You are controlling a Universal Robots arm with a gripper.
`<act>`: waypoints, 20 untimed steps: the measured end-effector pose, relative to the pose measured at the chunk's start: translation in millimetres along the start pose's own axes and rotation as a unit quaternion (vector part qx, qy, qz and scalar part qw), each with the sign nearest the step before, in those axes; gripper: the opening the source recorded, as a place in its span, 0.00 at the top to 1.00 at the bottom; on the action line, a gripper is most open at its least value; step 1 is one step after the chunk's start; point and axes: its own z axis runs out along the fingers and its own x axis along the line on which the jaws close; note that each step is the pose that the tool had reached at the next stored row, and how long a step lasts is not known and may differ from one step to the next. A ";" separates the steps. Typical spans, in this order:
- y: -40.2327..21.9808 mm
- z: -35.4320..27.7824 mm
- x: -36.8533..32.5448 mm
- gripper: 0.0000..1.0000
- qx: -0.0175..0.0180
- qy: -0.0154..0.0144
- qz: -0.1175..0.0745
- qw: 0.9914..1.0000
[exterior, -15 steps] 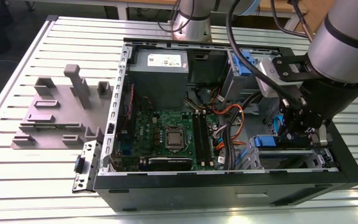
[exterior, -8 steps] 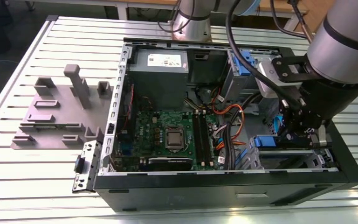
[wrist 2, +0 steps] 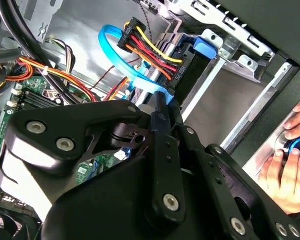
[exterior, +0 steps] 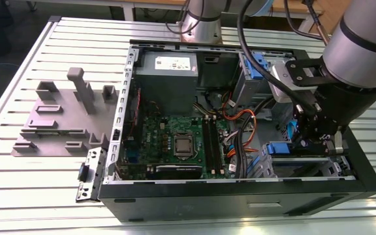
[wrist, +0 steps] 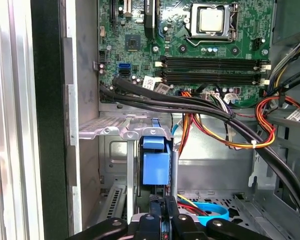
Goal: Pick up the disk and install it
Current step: 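Insert the second disk wire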
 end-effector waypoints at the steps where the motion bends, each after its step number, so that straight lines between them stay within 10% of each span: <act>1: -0.1 -0.5 0.0 0.84 0.000 -0.001 0.000 1.000; 7: -0.1 -1.0 0.2 0.84 0.000 -0.014 0.002 1.000; 20: -0.1 -0.7 2.6 0.84 0.000 -0.014 0.002 1.000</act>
